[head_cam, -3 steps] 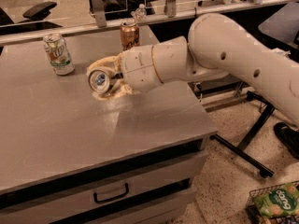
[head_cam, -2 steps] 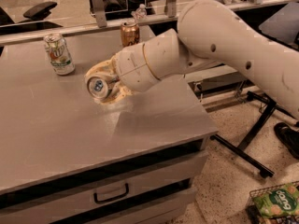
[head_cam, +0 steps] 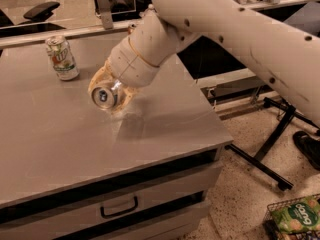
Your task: Knock redbull can over
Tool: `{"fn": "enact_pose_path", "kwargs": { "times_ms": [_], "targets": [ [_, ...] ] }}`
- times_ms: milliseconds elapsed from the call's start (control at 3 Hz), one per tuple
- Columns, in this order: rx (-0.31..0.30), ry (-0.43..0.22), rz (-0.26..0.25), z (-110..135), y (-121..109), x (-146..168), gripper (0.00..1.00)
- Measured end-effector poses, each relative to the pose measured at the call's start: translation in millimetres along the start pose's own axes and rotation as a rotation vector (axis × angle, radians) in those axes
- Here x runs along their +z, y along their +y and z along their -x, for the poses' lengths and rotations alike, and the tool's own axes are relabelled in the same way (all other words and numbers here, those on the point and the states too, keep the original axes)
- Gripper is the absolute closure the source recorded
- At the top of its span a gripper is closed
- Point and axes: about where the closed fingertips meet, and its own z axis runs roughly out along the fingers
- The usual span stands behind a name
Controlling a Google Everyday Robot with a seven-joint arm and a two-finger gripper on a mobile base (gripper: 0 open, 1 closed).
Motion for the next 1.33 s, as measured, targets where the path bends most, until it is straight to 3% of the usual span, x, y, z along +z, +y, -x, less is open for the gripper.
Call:
{"fn": "enact_pose_path", "kwargs": {
  "times_ms": [333, 667, 1000, 1333],
  "targets": [
    [-0.04, -0.041, 0.166, -2, 9, 9, 1.0],
    [-0.068, -0.051, 0.335, 0, 26, 10, 0.82],
    [-0.086, 0.001, 0.452, -2, 37, 11, 0.51],
    [-0.083, 0.042, 0.488, -3, 42, 16, 0.27]
  ]
}}
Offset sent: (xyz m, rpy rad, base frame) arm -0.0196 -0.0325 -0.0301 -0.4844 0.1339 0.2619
